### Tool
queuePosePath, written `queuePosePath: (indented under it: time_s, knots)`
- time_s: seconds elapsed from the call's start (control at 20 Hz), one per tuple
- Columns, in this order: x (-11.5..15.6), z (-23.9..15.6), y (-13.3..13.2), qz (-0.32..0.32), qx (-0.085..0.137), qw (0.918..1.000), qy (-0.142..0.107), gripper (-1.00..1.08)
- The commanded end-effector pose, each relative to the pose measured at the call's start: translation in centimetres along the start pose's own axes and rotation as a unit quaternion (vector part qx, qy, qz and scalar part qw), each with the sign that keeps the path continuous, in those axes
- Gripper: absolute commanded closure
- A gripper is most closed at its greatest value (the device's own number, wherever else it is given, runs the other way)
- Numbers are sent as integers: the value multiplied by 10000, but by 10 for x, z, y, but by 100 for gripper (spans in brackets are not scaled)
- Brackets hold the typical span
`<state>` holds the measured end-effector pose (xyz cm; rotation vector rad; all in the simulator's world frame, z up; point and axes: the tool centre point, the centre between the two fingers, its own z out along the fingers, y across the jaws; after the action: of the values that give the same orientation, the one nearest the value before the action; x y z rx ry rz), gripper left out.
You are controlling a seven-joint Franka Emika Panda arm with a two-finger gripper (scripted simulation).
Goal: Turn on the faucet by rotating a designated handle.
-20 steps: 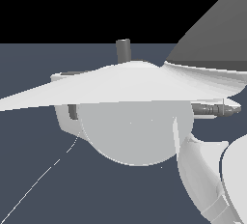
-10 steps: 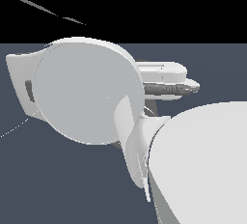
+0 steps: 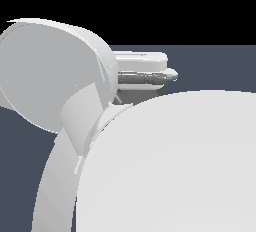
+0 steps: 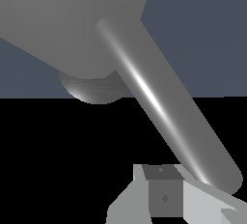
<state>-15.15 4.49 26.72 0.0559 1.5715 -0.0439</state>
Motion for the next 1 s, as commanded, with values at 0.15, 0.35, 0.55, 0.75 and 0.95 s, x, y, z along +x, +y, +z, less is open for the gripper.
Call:
queuePosePath:
  time_s: [0.15, 0.35, 0.55, 0.75, 0.95]
  knots:
    - [28, -4, -1, -44, 176, 9990, 397, 108]
    - [23, -1, 4, -51, 227, 9992, 312, 108]
    - [17, 3, 9, -60, 277, 9993, 226, 108]
    - [12, 6, 14, -68, 327, 9993, 140, 108]
    - [6, 9, 19, -77, 377, 9992, 54, 108]
